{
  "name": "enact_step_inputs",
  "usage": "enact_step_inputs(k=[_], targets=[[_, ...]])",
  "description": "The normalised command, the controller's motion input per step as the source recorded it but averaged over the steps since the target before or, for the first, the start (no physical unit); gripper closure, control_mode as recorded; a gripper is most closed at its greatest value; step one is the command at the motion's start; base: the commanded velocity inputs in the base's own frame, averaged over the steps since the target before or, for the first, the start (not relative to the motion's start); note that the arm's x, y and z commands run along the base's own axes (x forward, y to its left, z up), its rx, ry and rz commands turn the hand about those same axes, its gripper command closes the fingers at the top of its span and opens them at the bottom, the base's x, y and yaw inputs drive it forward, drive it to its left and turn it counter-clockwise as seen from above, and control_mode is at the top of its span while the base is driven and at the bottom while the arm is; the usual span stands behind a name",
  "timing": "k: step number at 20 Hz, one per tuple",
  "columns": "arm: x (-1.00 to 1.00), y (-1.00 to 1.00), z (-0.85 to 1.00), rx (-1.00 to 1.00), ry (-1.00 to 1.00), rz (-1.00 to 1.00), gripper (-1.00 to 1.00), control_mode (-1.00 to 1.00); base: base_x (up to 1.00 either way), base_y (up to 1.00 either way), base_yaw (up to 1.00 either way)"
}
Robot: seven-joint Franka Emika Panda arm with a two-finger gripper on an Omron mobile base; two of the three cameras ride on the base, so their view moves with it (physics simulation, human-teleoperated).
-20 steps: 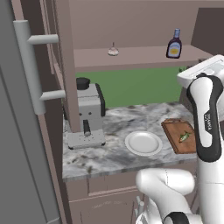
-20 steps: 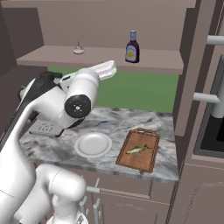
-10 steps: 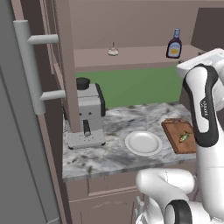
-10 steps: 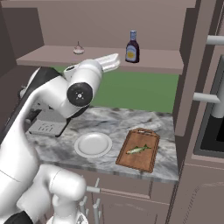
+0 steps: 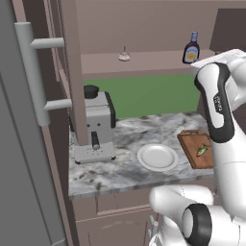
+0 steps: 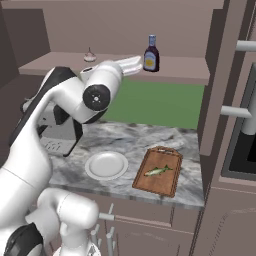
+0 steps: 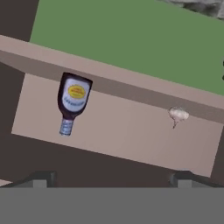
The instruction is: Pick the fish from the plate and place it on the cutting board. Then pick the condiment bottle from the cabinet and place it next to the cutting board.
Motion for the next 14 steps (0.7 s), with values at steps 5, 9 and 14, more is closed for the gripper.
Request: enact_step_inputs(k=[5, 9, 14], targets=[[0.25, -0.19, 0.14, 0.05, 0.00, -0.01, -1.00, -1.00, 0.00, 0.00, 0.00], [0.15, -0.18, 0.14, 0.05, 0.00, 0.00, -1.00, -1.00, 0.00, 0.00, 0.00], [0.12, -0.13, 0.07, 0.06, -0.03, 0.00, -1.00, -1.00, 0.00, 0.00, 0.00]])
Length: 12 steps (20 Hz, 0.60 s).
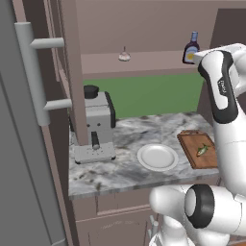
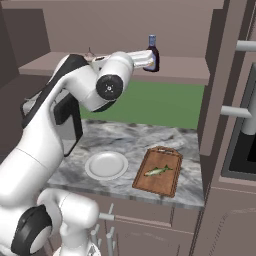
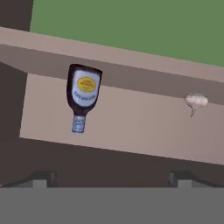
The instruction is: Pick the fish from the plate and place it on the cutting board. Then pick the condiment bottle from the cabinet and place it next to the cutting board.
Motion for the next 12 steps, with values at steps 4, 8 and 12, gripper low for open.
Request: enact_step_inputs(k=[4, 8, 12], targets=[[0.07, -0.09, 0.02, 0.07, -0.07, 0.00, -1.00, -1.00, 0.00, 0.00, 0.00], [0.02, -0.04, 0.00, 0.06, -0.09, 0.00, -1.00, -1.00, 0.00, 0.00, 0.00], [0.00, -0.02, 0.00, 0.03, -0.09, 0.00, -1.00, -1.00, 0.00, 0.00, 0.00]])
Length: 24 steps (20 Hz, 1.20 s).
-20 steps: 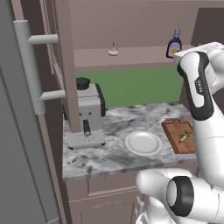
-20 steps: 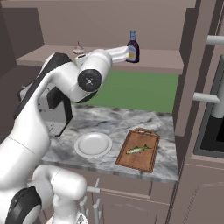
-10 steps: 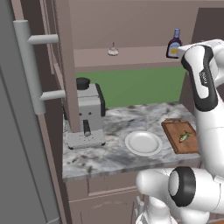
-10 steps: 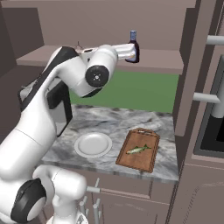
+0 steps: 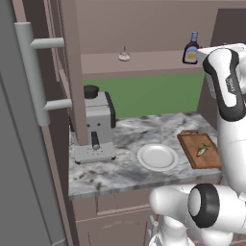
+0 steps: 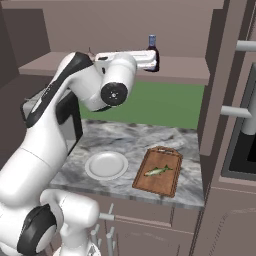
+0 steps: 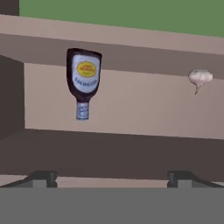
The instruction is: Pick the fish from the plate and place it on the cutting board. Then pick the condiment bottle from the cabinet and place it next to the cutting board.
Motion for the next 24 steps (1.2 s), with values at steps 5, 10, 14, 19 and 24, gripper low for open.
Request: enact_step_inputs(k=[5, 10, 14, 19, 24], targets=[[0.00, -0.01, 0.04, 0.01, -0.03, 0.00, -1.00, -1.00, 0.00, 0.00, 0.00], [0.00, 0.00, 0.11, 0.00, 0.00, 0.00, -1.00, -1.00, 0.00, 0.00, 0.00], [0.00, 0.00, 0.19, 0.00, 0.00, 0.00, -1.00, -1.00, 0.00, 0.00, 0.00], [0.00, 0.00, 0.10, 0.00, 0.00, 0.00, -1.00, -1.00, 0.00, 0.00, 0.00], [0.00, 0.00, 0.00, 0.00, 0.00, 0.00, -1.00, -1.00, 0.00, 0.00, 0.00]])
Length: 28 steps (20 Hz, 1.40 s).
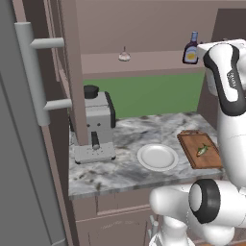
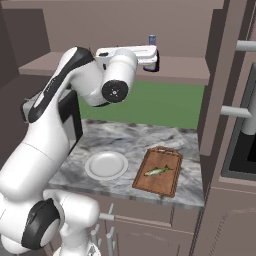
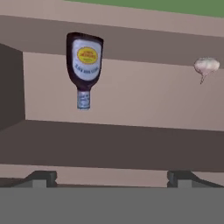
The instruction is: Pick the fish from the plate and place it on the cutting board. Then pick the condiment bottle from the cabinet and place it next to the cutting board.
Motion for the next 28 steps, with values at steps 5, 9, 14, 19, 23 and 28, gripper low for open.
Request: enact_step_inputs(k=[5, 9, 14, 19, 23, 28], targets=[[0.09, 0.00, -0.01, -0.01, 0.01, 0.00, -1.00, -1.00, 0.00, 0.00, 0.00], [0.14, 0.00, -0.12, -0.09, 0.00, 0.00, -1.00, -1.00, 0.00, 0.00, 0.00], [0.11, -0.01, -0.18, -0.13, 0.00, 0.02, -1.00, -1.00, 0.00, 0.00, 0.00], [0.01, -0.08, -0.10, -0.15, -0.04, 0.05, -1.00, -1.00, 0.00, 0.00, 0.00], [0.02, -0.11, 0.00, -0.12, -0.09, 0.06, -1.00, -1.00, 0.00, 0.00, 0.00], [-0.03, -0.02, 0.00, -0.08, -0.04, 0.02, -1.00, -1.00, 0.00, 0.00, 0.00]])
